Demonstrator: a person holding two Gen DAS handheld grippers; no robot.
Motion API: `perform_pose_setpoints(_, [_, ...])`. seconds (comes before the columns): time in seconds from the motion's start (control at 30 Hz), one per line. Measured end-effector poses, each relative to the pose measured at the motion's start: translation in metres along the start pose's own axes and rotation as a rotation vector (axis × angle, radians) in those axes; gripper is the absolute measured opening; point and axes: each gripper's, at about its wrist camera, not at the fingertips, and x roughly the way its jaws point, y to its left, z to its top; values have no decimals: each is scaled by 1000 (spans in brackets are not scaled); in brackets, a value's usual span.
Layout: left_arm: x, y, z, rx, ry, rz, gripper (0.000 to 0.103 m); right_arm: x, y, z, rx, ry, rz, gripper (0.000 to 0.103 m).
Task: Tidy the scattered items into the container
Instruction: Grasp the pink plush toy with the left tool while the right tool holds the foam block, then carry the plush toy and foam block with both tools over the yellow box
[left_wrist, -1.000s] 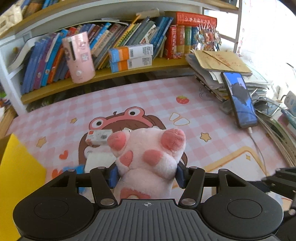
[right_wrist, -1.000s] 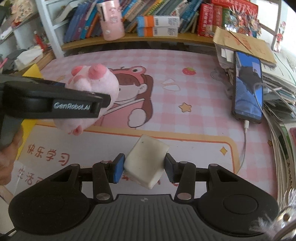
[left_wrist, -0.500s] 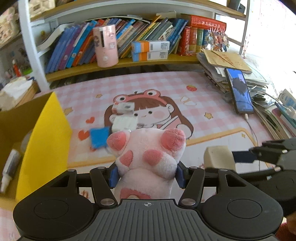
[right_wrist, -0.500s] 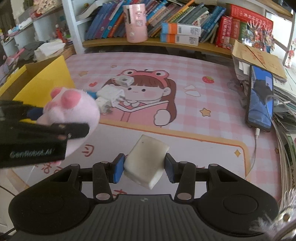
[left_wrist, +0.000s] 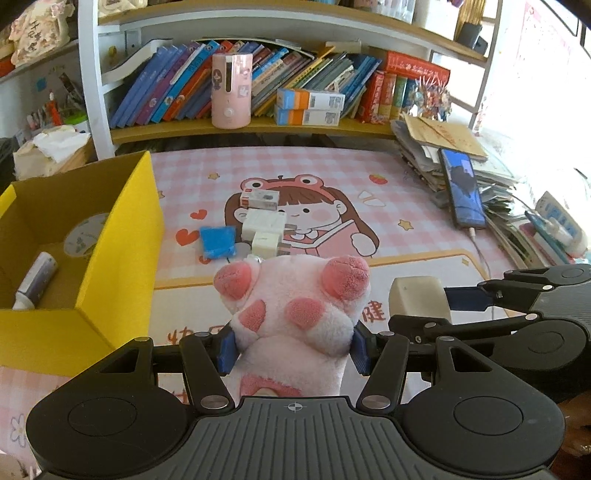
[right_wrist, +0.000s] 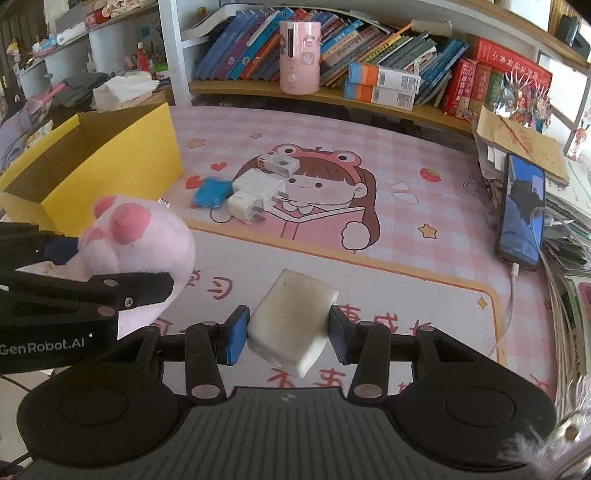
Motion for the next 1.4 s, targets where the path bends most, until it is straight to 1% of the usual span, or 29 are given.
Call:
perform_pose_setpoints(0.3, [-39,25,-31,16,-30,-46,57,-27,48,-22,16,-22,-52,43])
perform_pose_setpoints(0.63, [-93,65,-73,38,-34,-96,57,-66,118,-60,66,-27,-98,43])
perform_pose_setpoints(0.83, [-118,90,-95,42,-26,-108,57,-80,157,-75,76,-24,-102,43])
perform_pose_setpoints(1.0, [-134,108,-112,34,-14,-102,57,-86,186,-81,58,-22,-93,43])
perform_pose_setpoints(1.17, [-147,130,-125,-3,-16,-82,57,-85,211,-83,32,-13,-69,43])
perform_pose_setpoints(1.4, [-160,153,-134,-31,-25,-49,57,-84,242,-77,-14,-32,-36,43])
